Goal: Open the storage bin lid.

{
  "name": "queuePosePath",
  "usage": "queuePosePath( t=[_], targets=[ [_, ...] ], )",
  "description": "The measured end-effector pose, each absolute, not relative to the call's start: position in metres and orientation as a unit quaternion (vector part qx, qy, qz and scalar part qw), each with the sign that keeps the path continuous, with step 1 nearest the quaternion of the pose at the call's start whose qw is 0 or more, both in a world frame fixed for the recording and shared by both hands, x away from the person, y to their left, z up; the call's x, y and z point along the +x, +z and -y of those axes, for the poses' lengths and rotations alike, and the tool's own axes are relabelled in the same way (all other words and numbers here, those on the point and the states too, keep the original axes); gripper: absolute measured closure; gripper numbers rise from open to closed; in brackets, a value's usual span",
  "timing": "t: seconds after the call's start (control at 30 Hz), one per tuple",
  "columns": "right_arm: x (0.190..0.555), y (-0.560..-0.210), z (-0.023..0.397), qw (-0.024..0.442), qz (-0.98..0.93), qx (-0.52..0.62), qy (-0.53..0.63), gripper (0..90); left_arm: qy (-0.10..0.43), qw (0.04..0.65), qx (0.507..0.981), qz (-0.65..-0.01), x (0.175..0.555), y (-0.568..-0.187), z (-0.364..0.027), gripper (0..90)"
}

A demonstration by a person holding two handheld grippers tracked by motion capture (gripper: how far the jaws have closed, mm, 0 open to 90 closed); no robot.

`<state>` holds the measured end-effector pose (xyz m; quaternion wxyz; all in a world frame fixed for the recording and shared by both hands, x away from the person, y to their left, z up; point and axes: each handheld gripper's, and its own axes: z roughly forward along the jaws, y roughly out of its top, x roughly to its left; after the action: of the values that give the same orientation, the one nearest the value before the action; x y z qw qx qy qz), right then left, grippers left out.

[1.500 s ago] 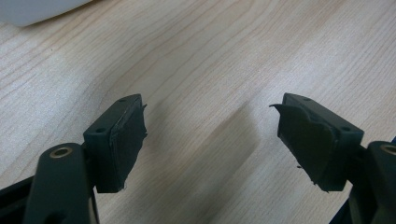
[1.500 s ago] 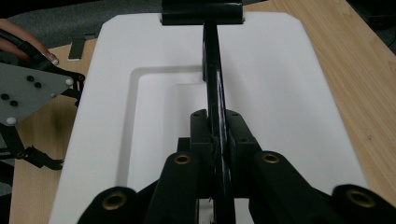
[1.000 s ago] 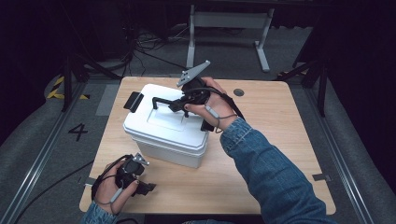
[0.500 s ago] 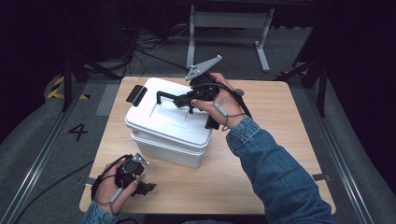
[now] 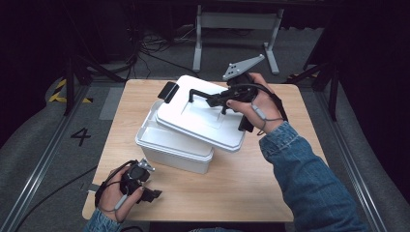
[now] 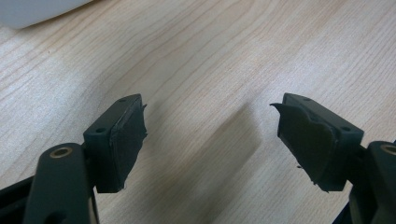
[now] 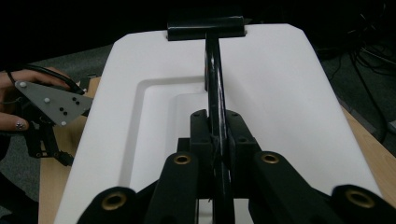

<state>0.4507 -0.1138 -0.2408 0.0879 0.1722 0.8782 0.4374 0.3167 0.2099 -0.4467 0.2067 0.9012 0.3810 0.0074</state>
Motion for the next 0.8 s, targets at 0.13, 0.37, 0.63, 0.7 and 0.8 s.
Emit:
queuePosePath(
  t=[0.13, 0.37, 0.63, 0.7, 0.8],
  targets=[
    [0.451, -0.241, 0.131, 0.095, -0.878, 0.184, 0.431, 84.4, 0.010, 0.207, 0.901, -0.381, 0.317, -0.447, -0.210, 24.4],
    [0.451, -0.240, 0.161, 0.108, -0.875, 0.204, 0.425, 84.3, 0.007, 0.205, 0.901, -0.382, 0.317, -0.447, -0.210, 24.3],
    [0.451, -0.236, 0.192, 0.119, -0.866, 0.227, 0.429, 84.3, 0.007, 0.204, 0.901, -0.382, 0.317, -0.447, -0.209, 24.3],
    [0.451, -0.236, 0.203, 0.125, -0.864, 0.236, 0.428, 84.3, 0.007, 0.205, 0.901, -0.381, 0.317, -0.447, -0.209, 24.3],
    [0.452, -0.237, 0.215, 0.127, -0.860, 0.246, 0.429, 84.3, 0.007, 0.204, 0.902, -0.380, 0.317, -0.447, -0.209, 24.3]
  ],
)
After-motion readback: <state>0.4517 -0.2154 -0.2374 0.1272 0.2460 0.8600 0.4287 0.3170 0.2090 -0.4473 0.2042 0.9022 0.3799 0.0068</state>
